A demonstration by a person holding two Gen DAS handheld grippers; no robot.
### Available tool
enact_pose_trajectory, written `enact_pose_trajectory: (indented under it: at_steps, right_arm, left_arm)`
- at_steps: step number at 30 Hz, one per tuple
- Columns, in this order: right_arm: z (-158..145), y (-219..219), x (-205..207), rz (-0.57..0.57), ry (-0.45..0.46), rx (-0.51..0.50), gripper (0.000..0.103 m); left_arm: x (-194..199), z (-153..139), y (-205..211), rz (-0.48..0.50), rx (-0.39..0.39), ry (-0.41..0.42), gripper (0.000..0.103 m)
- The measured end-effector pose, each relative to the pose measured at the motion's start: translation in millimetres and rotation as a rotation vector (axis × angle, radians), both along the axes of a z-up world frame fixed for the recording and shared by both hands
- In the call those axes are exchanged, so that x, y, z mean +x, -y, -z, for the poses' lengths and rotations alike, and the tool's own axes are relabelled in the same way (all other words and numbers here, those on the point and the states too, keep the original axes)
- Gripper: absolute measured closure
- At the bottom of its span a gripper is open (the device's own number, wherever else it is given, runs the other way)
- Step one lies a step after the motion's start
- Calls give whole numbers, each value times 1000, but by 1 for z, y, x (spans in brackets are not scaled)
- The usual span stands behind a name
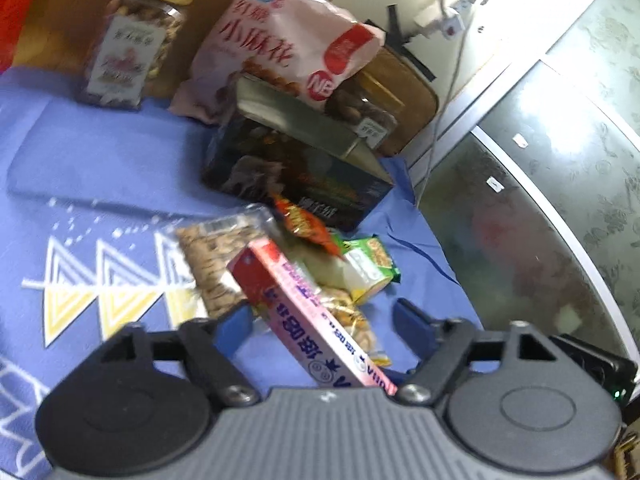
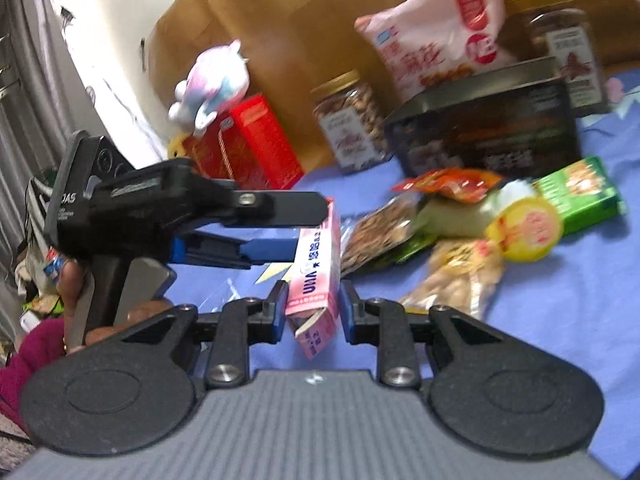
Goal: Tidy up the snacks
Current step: 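Grasp the pink UHA candy box with the right gripper, then lift the pink box into the tin box and release it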
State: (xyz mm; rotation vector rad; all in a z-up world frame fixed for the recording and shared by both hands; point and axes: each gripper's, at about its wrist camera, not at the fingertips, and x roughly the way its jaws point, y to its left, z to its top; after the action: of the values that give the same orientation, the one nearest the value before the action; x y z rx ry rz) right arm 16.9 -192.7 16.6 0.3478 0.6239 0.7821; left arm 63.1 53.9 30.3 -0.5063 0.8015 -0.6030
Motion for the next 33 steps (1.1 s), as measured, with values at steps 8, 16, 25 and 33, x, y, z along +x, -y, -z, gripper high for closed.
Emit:
enact_pose_trajectory:
  at_steps: [8,16,25,33]
  right_arm:
    - [-3,-5,4,-14,3,20,74]
    - [-1,-7,6,-6,58,-55,77]
    - [-32,-3,34,55,306,-241,77]
    - [-52,16,87,106,464,-385,77]
  left_arm:
    - [3,16,-9,-22,-25,-49,54]
    - [13,4,3,-24,22,-21,69]
    - [63,-40,31,12,38,77,69]
    - [120,-70,69,12,63,176,69]
